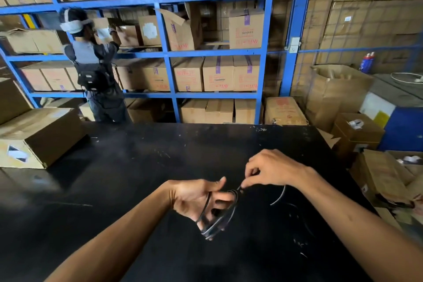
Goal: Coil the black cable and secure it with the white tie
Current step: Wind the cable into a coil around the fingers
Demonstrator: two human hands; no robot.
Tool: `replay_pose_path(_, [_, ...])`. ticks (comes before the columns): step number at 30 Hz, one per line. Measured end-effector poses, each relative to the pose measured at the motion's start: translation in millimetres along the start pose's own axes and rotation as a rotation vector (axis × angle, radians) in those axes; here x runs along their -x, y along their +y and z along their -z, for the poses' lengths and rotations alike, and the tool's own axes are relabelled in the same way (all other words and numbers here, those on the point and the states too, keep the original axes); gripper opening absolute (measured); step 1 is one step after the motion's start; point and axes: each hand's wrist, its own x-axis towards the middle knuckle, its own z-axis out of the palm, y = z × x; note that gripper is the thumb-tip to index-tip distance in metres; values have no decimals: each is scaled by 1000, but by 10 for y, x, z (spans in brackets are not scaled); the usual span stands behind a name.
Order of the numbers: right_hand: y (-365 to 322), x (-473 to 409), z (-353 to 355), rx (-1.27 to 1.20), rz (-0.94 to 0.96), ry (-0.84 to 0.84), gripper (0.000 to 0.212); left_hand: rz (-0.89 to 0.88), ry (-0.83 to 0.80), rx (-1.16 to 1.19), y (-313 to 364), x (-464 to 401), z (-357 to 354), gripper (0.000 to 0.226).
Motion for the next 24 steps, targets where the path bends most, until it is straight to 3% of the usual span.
replay_pose_path(2, [-57,-17,20,4,12,48,27,-25,180,11,-23,-3,141,54])
replay_pose_path(4, [-138,-17,-88,-34,-24,141,30,-113,371,76,19,0,168,52])
replay_pose_path(8, [-386,61,-510,-562,-148,384,33,-482,636,426,144,33,266,57])
replay_pose_path(11, [-534,112,-833,-919,-167,422,26,-752,542,616,262,159,327,51])
replay_pose_path(15, [-642,150,-1101,-1115,-134,287,30,-850,344,607,390,297,277,58])
replay_pose_path(20, [-525,156,-1155,-984,-232,137,30,-751,84,450,500,479,27,59])
replay_pose_path(24, [-220,-4,-861,-779,-361,287,32,-547,-65,228,401,543,-217,62])
